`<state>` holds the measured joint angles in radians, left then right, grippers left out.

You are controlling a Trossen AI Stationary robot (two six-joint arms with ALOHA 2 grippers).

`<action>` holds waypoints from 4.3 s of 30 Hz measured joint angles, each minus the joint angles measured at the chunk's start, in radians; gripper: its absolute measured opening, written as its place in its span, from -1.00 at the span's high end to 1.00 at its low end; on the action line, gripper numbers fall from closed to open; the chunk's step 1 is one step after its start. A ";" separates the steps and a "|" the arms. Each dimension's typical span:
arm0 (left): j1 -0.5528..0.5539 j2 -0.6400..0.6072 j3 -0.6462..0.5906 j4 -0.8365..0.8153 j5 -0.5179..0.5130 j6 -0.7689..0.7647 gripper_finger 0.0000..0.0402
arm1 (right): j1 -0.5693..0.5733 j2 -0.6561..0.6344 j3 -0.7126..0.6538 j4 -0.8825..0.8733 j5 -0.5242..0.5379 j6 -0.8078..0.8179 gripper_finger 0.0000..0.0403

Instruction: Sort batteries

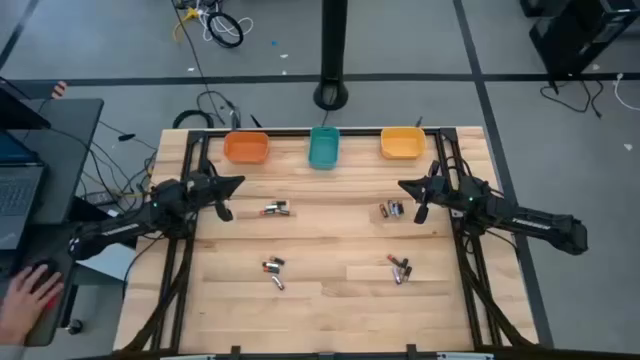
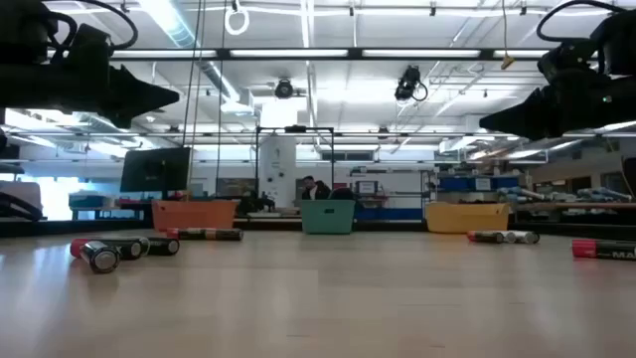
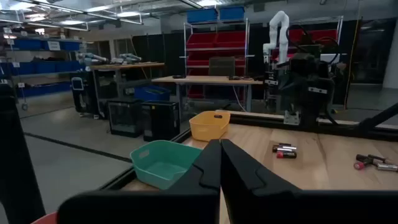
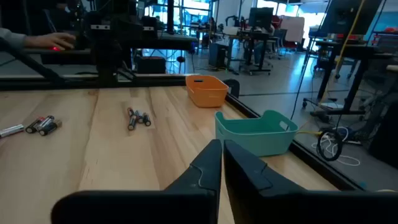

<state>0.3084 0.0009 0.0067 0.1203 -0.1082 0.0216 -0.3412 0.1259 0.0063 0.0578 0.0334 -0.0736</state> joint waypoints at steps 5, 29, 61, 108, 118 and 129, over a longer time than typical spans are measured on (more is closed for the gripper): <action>0.000 0.000 0.000 0.000 0.000 0.000 0.95 | 0.000 0.000 0.000 0.000 0.000 0.000 0.85; 0.000 0.000 0.000 0.000 0.000 0.000 0.95 | 0.000 0.000 0.000 0.000 0.000 0.000 0.85; 0.000 0.000 0.000 0.000 0.000 0.000 0.95 | 0.000 0.000 0.000 0.000 0.000 0.000 0.85; 0.000 0.000 0.000 0.000 0.000 0.000 0.95 | 0.015 0.000 0.000 0.423 0.114 0.170 0.85; 0.000 0.000 0.000 0.000 0.000 0.000 0.95 | 0.031 0.017 0.023 0.355 0.034 0.289 0.85; 0.000 0.000 0.000 0.000 0.000 0.000 0.95 | 0.099 0.368 0.315 -0.123 0.220 0.530 0.84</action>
<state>0.3084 0.0010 0.0067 0.1201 -0.1085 0.0212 -0.2418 0.4935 0.3209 -0.0654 0.2535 0.4569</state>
